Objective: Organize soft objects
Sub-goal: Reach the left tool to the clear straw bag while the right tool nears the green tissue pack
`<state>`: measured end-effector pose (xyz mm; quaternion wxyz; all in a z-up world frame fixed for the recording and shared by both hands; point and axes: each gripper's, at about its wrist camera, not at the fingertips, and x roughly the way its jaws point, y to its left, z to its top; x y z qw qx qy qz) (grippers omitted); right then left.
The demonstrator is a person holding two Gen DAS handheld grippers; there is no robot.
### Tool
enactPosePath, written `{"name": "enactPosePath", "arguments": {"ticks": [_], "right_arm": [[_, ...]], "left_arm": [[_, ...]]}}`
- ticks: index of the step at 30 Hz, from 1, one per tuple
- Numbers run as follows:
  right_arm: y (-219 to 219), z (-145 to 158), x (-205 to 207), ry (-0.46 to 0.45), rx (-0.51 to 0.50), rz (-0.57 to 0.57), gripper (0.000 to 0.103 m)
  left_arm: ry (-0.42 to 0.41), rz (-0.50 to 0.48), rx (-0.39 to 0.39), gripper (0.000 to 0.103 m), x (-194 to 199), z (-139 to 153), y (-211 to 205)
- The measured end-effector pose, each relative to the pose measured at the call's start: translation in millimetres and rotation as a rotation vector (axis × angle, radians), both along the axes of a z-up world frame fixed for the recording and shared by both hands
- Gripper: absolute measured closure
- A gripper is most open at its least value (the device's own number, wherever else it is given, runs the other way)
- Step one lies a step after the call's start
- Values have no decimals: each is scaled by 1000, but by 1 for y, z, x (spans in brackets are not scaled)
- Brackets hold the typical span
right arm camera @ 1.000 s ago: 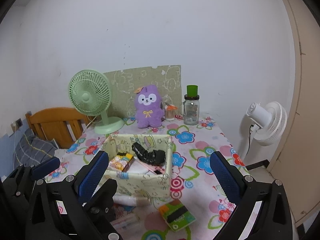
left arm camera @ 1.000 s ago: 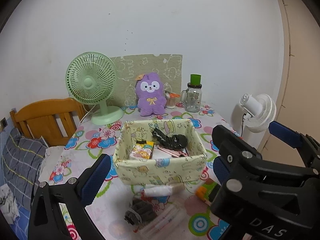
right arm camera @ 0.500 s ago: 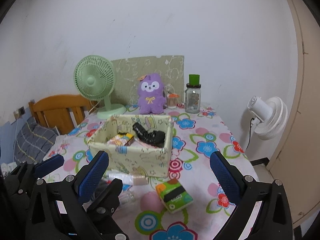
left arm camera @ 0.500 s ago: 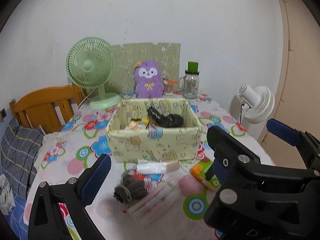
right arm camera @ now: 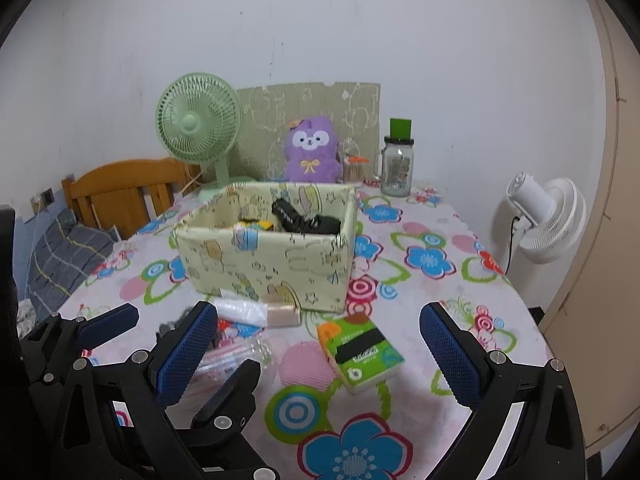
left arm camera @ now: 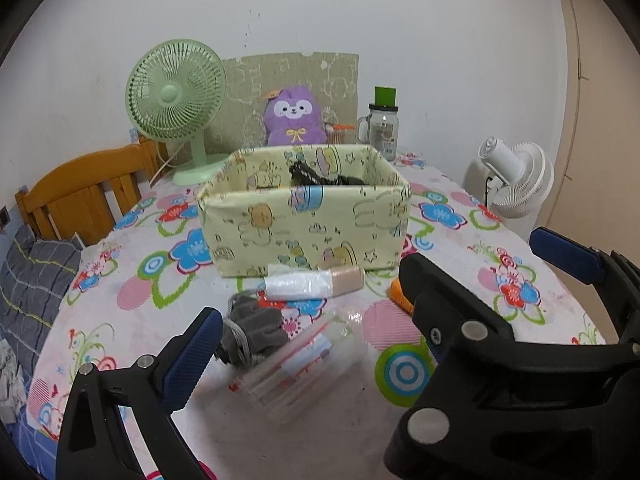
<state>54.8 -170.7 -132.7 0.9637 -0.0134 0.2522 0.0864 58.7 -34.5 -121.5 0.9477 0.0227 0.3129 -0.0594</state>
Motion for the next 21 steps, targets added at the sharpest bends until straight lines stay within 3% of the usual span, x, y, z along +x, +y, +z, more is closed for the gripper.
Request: {"name": "enactPosePath", "arguments": {"ticks": [10,21], "right_arm": [[-4,-28,6,59,2,-18,1],[-12,-51,15,129,22,-45,1]], "left_arm": [[49,-9,13,3,5,-25,-2],[106,-12,34,12,12,-48,-8]]}}
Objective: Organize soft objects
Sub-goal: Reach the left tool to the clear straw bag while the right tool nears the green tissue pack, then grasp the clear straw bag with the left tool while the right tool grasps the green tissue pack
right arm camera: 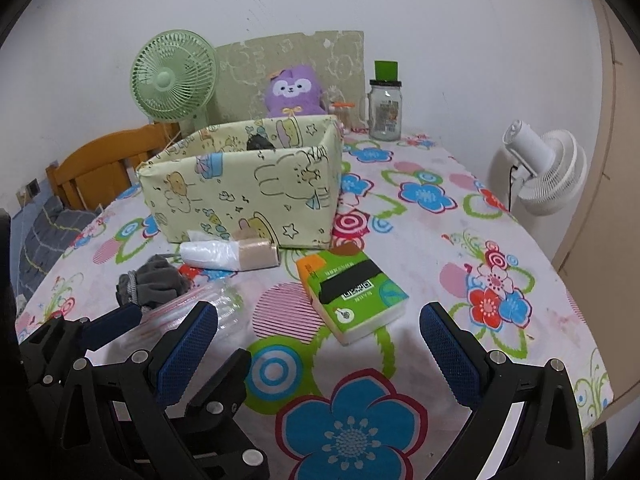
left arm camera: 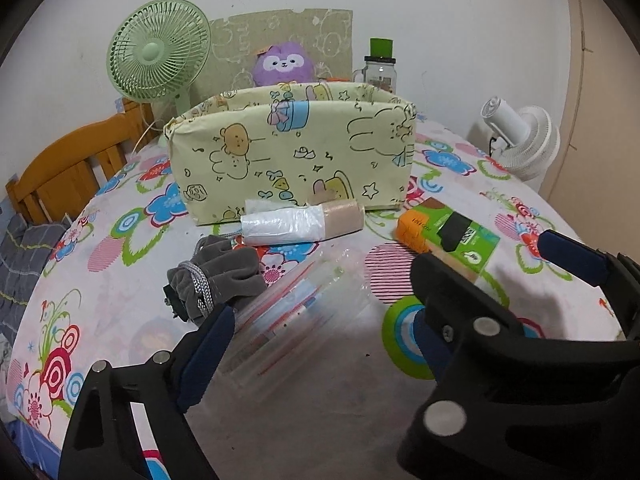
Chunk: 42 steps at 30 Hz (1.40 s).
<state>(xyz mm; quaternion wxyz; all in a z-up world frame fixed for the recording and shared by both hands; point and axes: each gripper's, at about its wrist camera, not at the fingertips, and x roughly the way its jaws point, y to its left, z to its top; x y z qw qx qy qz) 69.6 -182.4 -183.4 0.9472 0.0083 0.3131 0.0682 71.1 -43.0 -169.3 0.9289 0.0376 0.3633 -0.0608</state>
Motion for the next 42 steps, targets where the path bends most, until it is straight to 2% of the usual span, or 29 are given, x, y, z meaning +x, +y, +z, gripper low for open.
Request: {"name": "enactPosePath", "arguments": {"ticks": [13,16,18,24,31,42], "right_arm": [[-3,-7,13,26,-4,-12,1],[-4,-7,17,29,-2,-14,1],[-4,-7,19,27,-4,-14,1],[-6,-7,26,27,-12,-17,1],[-8,-6,35,26,-22,-15,1],[-13,-13,60,58,-1,0,1]], "left_arm": [[37,23,34,24,14,-11,-1],[32,23,48,35,17,-11,-3],[40,20,40,48,20,-11,-3],[46,-9,27,61,22,-9,-9],[49,-37,4,68,28,-7,-17],[66,-50,-10,69,48,-6,-25]]}}
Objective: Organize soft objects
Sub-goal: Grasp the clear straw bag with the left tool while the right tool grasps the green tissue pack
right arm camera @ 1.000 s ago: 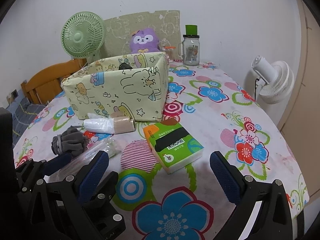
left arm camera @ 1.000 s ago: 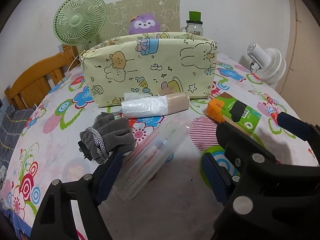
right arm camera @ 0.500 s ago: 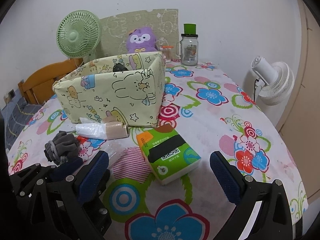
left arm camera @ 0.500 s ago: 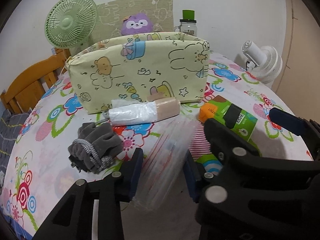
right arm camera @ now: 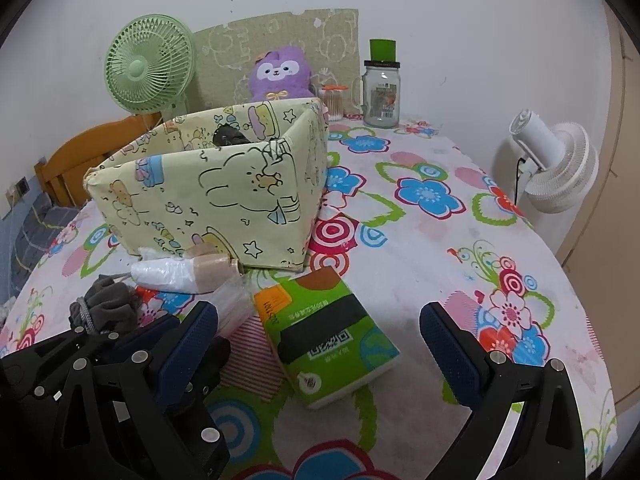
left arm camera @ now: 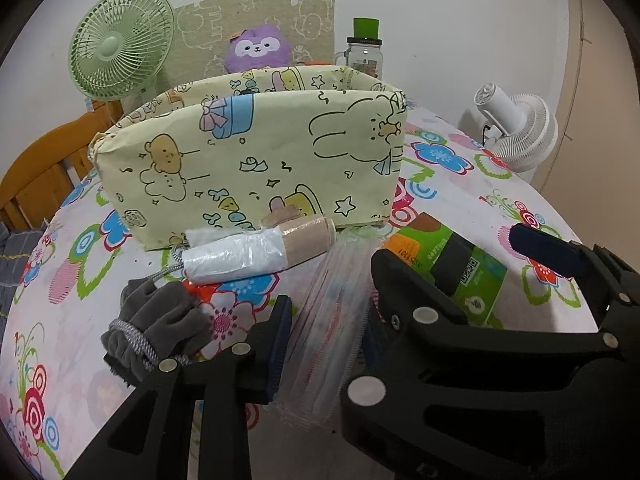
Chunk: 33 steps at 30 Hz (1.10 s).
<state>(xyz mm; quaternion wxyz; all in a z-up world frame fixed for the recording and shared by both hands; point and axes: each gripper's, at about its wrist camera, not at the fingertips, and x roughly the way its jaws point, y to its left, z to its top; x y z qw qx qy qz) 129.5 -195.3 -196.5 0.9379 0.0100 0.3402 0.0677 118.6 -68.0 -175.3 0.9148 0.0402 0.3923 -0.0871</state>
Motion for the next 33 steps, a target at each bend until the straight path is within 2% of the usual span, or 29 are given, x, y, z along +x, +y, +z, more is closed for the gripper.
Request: {"name": "enactPosePath", "arguments": {"ticks": [5,10,22,27,33], "right_arm": [[-3,-6,9,37,28,3,3],[-4,-12,13,82,44,-1,27],[4,-7,-8,88,69,29,49],[6,-2,-20,74,68,24,50],[6,8,-33,49,69,15,50]], "left_arm": [[7,1,-1,69,5,0,0],[3,-2,10,69,4,-1,-1],[-2,1,4,77,-14,3,3],[-18,-7,-4,83,-25,8,5],[-49,-9,-11,83,-37,18,5]]}}
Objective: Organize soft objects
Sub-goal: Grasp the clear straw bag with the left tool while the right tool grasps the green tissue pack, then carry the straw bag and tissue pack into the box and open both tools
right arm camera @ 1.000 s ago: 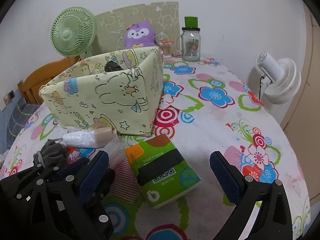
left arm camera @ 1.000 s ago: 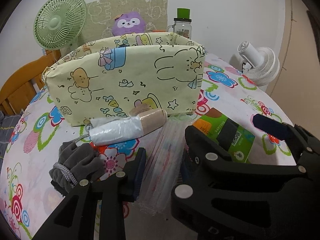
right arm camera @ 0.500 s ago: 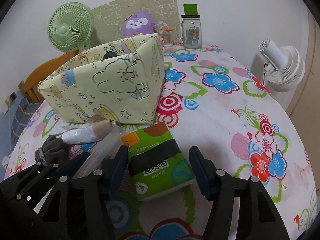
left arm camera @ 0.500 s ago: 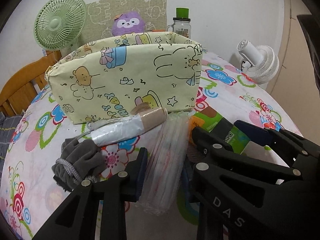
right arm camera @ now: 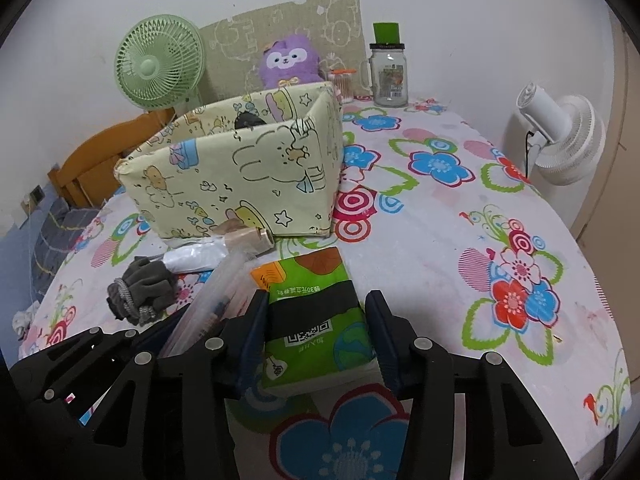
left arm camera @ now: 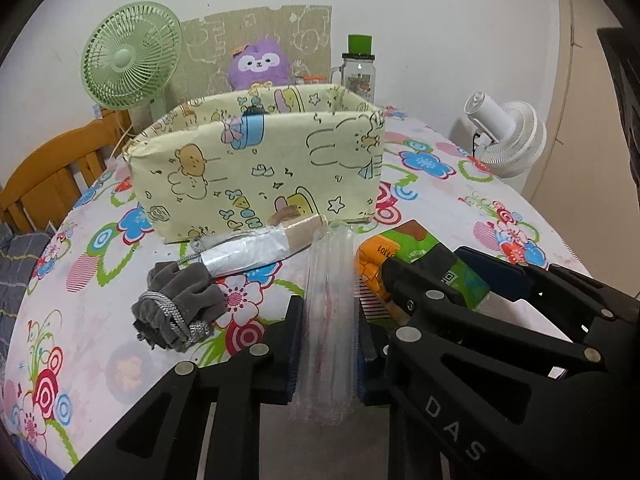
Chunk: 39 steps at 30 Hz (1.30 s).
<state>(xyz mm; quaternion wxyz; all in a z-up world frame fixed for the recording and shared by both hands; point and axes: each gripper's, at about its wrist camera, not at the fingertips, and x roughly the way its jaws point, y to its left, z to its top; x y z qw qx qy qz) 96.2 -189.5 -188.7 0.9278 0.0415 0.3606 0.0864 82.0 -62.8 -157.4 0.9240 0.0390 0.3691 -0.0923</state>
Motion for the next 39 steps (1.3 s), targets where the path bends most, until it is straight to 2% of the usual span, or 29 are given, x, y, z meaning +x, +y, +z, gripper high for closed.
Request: {"name": "enactPosePath", "arguments": {"ticks": [11,29,39], "right_arm": [[4,25,-21,-56,-4,-9,50],[12,83,-46,-132,-3,-38,50],[19,114,-49,-160,-20,-60,50]], "left_arm": [[-53,9,-24,83,-19,22,6],[-115,-6,-69,83,-38,75,18],[-150,1,-50,83,-40,106,25]]}}
